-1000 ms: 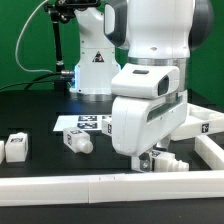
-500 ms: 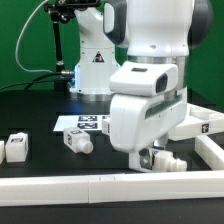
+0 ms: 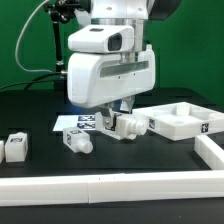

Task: Assemble one leg

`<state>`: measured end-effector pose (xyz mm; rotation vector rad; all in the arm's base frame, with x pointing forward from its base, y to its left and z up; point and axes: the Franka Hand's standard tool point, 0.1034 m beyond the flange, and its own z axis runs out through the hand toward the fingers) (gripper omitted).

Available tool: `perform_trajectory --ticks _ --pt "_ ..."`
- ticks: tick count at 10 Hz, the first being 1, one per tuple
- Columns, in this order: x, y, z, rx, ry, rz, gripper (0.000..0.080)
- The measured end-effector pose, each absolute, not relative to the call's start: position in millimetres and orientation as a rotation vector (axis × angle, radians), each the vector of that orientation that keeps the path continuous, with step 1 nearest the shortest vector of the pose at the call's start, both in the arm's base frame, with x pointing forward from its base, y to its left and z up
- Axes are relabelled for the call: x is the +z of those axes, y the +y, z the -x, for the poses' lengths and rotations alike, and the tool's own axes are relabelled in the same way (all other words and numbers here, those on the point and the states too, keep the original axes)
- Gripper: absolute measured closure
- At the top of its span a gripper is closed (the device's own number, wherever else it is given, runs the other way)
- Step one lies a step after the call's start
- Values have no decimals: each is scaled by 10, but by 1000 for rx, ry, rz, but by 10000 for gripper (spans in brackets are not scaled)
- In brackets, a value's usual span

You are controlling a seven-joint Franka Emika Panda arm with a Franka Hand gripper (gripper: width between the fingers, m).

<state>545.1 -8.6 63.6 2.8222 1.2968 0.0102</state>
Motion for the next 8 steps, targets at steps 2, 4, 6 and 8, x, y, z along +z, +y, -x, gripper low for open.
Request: perform_trajectory --ticks 2,4,6,8 --pt "630 -89 -5444 8 1296 -2823 517" --pt "735 -265 -5337 -2 1258 -2843 517" --pt "911 -715 -4858 -39 1194 -2878 517" --pt "893 -1063 -4491 -84 1057 -2944 515"
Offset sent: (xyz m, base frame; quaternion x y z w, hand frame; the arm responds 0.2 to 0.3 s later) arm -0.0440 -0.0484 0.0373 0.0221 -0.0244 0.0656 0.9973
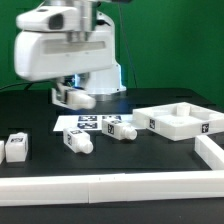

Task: Assemble one leg

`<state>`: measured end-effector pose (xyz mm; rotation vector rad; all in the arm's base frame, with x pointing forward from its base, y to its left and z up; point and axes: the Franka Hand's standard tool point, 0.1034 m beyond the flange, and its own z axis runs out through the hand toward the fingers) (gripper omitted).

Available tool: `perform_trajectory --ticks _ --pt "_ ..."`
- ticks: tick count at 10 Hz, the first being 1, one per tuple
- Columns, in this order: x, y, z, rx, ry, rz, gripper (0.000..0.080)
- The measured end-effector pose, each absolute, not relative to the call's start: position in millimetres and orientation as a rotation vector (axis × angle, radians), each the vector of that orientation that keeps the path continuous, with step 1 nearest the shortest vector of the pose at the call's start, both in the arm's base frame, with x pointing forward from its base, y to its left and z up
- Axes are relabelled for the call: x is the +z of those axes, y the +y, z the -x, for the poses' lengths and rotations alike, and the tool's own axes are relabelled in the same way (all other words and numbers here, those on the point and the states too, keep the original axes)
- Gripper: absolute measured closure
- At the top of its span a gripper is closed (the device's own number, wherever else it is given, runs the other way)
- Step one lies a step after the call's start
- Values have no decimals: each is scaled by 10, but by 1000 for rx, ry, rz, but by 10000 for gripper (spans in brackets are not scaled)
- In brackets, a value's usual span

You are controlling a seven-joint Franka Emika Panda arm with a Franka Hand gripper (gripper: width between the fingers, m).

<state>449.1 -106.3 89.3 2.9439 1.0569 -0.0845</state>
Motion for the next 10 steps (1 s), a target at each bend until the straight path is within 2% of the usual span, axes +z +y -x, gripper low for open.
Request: perform_trajectory --ticks 4,5,7,8,9,10 --pt "874 -1031 -4489 -79 1023 -2956 515" --pt "830 -1075 -4353 -71 924 -2993 515" --pt "640 -1380 -3858 -93 785 -3083 515" --pt "490 -1517 -3715 -109 718 -3112 515" --pt "310 -1552 -3649 -145 708 -3119 515" --pt "226 -1518 -3647 -167 721 -3122 515"
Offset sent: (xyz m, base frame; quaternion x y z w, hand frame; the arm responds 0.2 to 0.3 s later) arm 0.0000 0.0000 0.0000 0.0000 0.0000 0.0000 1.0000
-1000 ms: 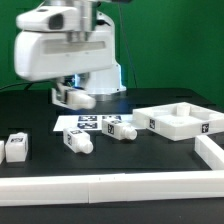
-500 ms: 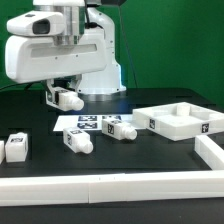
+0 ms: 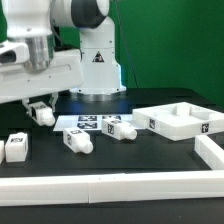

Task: Assemble one leg

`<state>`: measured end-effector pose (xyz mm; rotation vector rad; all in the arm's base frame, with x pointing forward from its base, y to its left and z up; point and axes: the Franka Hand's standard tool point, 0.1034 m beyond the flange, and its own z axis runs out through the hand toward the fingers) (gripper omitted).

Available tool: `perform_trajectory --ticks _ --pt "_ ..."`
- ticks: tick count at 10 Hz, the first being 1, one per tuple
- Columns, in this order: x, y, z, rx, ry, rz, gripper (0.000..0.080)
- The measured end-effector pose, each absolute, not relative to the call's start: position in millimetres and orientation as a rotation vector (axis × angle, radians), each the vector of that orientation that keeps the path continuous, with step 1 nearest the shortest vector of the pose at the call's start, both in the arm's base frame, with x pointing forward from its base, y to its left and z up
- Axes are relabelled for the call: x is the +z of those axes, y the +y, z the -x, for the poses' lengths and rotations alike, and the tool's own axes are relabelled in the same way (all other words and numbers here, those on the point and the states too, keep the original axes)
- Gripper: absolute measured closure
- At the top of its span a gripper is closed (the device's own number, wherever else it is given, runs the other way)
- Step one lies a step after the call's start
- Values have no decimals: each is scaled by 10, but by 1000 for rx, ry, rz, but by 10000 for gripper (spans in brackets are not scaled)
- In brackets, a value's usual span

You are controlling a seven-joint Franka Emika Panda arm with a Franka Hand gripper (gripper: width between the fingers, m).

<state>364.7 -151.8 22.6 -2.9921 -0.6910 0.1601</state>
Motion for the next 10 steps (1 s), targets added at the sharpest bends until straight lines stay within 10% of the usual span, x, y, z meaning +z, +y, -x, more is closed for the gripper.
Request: perform_trajectory --ticks 5,6,7,8,10 --pt "131 -1460 -3678 177 -719 2982 515" --pt "131 -1460 -3678 177 -719 2982 349" --pt "151 -1422 -3685 186 -659 2993 349" --pt "298 -1259 -3756 200 -563 3005 200" --pt "672 -925 -3895 234 -463 2997 165"
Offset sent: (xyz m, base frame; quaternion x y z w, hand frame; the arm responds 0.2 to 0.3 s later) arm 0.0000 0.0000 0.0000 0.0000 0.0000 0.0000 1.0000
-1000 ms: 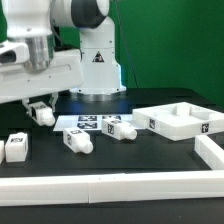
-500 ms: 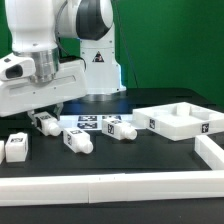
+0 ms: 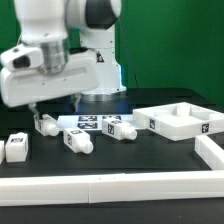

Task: Assemble one leg

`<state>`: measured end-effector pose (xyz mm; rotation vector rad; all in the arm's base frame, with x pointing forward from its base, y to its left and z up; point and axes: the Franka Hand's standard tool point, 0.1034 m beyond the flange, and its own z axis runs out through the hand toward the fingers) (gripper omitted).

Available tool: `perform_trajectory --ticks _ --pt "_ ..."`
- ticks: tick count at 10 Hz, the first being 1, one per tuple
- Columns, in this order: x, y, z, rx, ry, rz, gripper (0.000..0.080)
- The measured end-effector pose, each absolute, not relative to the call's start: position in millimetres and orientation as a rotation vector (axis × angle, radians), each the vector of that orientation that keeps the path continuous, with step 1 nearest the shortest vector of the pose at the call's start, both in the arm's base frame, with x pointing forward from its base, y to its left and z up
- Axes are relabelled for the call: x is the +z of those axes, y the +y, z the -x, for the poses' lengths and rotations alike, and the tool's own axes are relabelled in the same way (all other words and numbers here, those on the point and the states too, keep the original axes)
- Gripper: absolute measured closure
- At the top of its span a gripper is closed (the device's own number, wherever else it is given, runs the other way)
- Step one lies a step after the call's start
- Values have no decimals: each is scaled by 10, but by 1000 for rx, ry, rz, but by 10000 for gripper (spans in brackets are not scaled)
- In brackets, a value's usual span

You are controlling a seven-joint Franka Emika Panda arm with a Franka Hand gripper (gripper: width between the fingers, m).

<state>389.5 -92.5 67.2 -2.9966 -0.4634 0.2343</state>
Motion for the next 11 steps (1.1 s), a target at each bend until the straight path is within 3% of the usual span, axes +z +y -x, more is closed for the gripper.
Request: perform_trajectory --ticks 1,2,5,7,10,11 --pt "789 -689 -3985 213 -404 3018 153" --pt "782 -414 -4010 204 -391 3030 150" --pt "594 341 -4167 195 -296 3070 150" --pt "455 480 -4137 122 -289 3081 150" --pt "483 504 -4155 113 -303 3086 150" --pt "483 707 -4081 50 -431 3101 150"
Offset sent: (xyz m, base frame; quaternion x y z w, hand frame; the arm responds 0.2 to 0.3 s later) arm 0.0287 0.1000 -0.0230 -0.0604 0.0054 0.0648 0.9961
